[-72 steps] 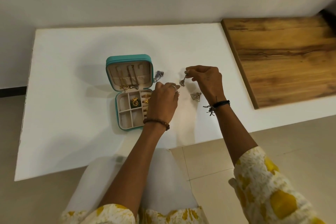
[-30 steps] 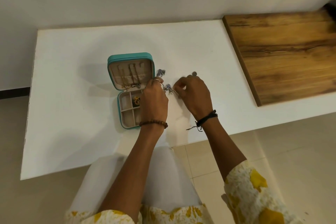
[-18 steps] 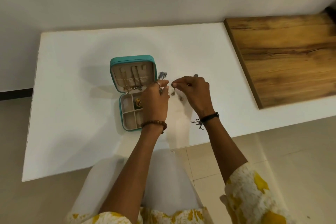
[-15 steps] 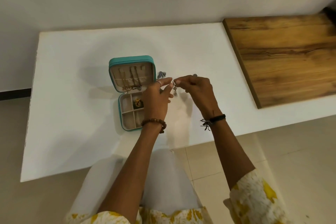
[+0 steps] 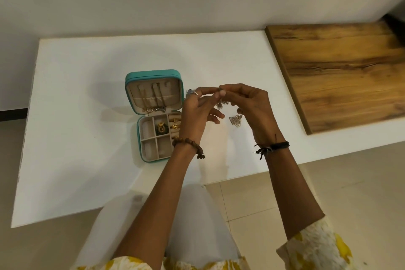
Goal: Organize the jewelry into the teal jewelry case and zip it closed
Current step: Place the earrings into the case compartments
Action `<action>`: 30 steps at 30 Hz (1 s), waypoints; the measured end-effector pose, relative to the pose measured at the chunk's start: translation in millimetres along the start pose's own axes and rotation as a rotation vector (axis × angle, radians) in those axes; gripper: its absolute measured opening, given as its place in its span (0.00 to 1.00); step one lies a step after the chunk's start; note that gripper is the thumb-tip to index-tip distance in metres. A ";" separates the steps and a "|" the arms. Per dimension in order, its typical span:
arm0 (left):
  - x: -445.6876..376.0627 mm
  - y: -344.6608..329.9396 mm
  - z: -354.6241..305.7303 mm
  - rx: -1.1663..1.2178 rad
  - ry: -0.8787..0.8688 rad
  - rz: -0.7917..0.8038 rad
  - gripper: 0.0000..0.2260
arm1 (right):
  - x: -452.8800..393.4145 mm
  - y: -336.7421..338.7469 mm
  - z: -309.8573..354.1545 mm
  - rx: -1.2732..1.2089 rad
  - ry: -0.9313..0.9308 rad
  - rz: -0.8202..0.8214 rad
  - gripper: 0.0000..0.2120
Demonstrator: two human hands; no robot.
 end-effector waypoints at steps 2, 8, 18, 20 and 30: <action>-1.2 -4.7 5.7 0.038 0.017 0.061 0.04 | -0.3 3.1 1.4 -0.002 0.018 -0.017 0.08; -10.4 -9.1 25.6 -0.150 0.036 0.034 0.07 | -5.3 13.4 -14.0 0.077 0.010 -0.125 0.06; -15.8 -12.0 33.5 -0.736 -0.087 -0.157 0.07 | -12.8 25.8 -61.6 0.198 -0.084 -0.248 0.05; -15.4 -14.2 33.4 -0.805 -0.123 -0.176 0.08 | -14.6 25.7 -63.5 0.215 -0.079 -0.258 0.05; -19.5 -18.6 32.0 -0.972 -0.200 -0.241 0.09 | -23.3 29.7 -70.5 0.354 -0.059 -0.283 0.03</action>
Point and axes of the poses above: each hand's wrist, its own x-axis away from the middle knuckle, its own y-axis out of the back of the hand, z = x × y, the point moved 4 cm from there along -x, towards the middle knuckle, and after that the axes turned 9 degrees about y, right-handed, at the moved point
